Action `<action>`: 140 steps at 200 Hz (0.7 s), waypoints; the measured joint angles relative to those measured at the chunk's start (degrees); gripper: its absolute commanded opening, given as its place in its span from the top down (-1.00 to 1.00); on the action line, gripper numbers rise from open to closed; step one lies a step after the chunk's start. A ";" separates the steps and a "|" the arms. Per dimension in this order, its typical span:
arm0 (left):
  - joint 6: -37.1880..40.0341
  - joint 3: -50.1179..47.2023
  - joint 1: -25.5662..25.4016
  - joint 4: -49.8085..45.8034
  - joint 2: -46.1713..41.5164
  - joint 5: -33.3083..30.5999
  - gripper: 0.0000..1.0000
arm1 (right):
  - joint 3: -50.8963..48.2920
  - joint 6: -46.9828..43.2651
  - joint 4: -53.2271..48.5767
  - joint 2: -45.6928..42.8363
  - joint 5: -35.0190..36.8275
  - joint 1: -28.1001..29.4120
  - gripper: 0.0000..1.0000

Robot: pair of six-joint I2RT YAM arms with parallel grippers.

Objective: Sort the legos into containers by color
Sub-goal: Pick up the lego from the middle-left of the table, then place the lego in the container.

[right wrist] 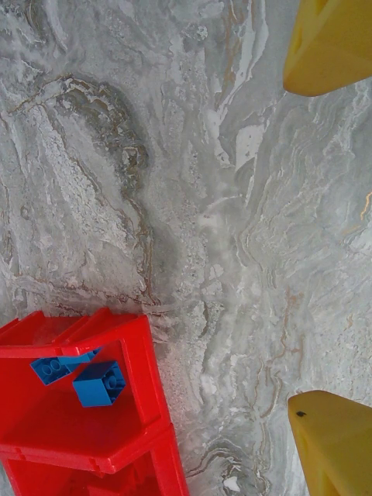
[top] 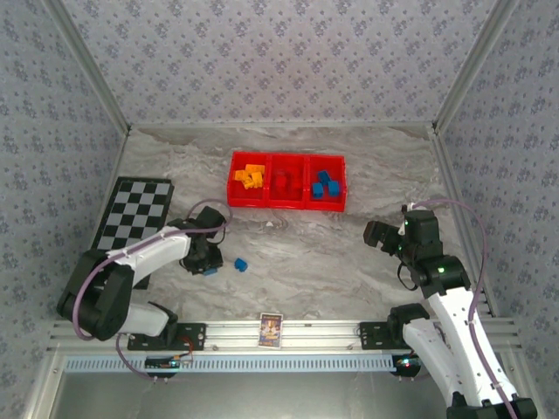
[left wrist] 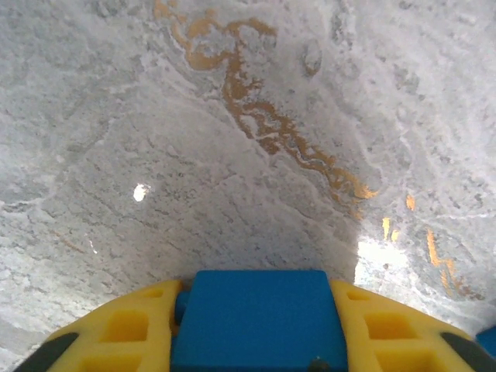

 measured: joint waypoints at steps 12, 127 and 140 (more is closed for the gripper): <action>-0.02 -0.22 -0.07 1.31 -0.61 1.09 0.57 | 0.00 0.00 0.00 0.00 0.00 0.00 -0.99; 3.04 35.58 -6.80 12.55 9.99 2.84 0.74 | -0.04 0.00 0.39 0.04 0.02 0.00 -0.99; 4.33 41.92 -7.87 13.44 14.99 2.99 0.74 | -0.04 0.00 0.37 0.04 0.04 0.00 -0.99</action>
